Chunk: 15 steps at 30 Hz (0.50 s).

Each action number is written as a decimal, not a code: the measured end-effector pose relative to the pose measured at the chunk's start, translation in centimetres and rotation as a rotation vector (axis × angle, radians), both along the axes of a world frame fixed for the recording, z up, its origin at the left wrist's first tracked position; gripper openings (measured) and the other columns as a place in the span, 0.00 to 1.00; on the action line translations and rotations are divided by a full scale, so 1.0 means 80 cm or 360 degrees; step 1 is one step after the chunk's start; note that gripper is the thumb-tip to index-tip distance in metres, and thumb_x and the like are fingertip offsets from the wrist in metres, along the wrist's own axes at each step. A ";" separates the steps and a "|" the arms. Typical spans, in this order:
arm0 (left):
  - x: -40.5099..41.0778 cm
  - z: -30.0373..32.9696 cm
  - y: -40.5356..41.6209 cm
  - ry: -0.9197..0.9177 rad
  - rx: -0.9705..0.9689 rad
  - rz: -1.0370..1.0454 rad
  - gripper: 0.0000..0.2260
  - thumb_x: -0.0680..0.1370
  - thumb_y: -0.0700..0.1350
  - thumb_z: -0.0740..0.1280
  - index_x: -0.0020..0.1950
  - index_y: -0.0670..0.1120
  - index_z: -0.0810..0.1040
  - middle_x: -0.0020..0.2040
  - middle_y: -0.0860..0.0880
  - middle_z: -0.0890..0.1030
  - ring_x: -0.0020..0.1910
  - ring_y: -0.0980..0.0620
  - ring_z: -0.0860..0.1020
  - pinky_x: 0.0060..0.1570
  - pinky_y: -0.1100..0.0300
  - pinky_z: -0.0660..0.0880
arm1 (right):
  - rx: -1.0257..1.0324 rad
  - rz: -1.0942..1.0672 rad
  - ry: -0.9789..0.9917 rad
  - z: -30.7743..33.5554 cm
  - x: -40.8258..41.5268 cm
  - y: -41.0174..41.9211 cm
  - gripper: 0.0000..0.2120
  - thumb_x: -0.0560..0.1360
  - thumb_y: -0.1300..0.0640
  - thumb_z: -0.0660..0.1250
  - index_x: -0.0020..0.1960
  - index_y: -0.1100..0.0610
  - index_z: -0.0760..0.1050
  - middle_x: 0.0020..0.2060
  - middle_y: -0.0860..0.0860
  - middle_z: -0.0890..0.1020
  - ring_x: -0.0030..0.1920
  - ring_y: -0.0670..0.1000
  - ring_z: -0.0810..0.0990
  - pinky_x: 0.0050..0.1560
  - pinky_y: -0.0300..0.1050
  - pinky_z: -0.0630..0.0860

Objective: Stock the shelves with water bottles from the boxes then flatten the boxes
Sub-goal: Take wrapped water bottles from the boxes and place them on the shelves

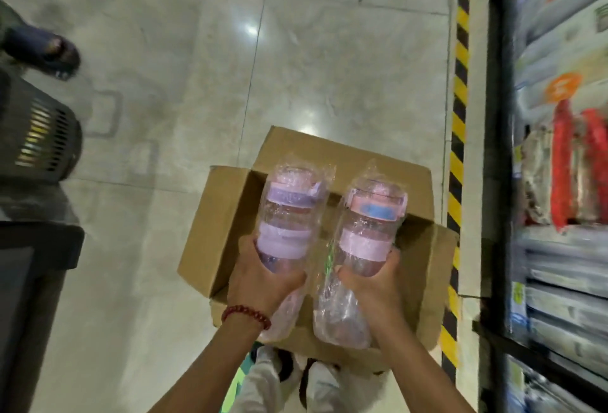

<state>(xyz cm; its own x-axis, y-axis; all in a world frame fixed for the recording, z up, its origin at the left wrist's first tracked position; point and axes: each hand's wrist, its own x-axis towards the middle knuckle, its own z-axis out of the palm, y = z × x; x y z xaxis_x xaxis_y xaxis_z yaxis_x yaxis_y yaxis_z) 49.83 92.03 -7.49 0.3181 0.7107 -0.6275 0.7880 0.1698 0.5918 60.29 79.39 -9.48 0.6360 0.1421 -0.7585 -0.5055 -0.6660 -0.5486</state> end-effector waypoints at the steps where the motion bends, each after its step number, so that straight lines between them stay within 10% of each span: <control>1: 0.002 0.027 -0.003 -0.0059 0.0016 0.0007 0.34 0.56 0.49 0.80 0.55 0.50 0.66 0.45 0.56 0.75 0.45 0.51 0.78 0.43 0.59 0.76 | 0.0034 -0.0014 -0.0015 0.029 0.001 -0.002 0.49 0.53 0.45 0.76 0.69 0.47 0.56 0.56 0.49 0.76 0.54 0.54 0.78 0.56 0.56 0.76; 10: 0.026 0.277 -0.038 -0.0683 0.0360 -0.0115 0.27 0.54 0.55 0.76 0.49 0.58 0.71 0.45 0.66 0.77 0.46 0.73 0.76 0.42 0.79 0.70 | 0.0287 0.0040 -0.0332 0.254 0.008 -0.053 0.43 0.57 0.55 0.79 0.67 0.52 0.61 0.54 0.48 0.75 0.55 0.53 0.77 0.49 0.48 0.75; 15: 0.016 0.361 -0.058 -0.0711 0.0403 -0.0306 0.28 0.57 0.54 0.77 0.53 0.46 0.76 0.46 0.54 0.81 0.45 0.60 0.80 0.39 0.74 0.73 | 0.0413 0.0056 -0.0482 0.360 0.000 -0.097 0.40 0.58 0.54 0.77 0.65 0.50 0.61 0.52 0.46 0.75 0.51 0.48 0.77 0.40 0.30 0.72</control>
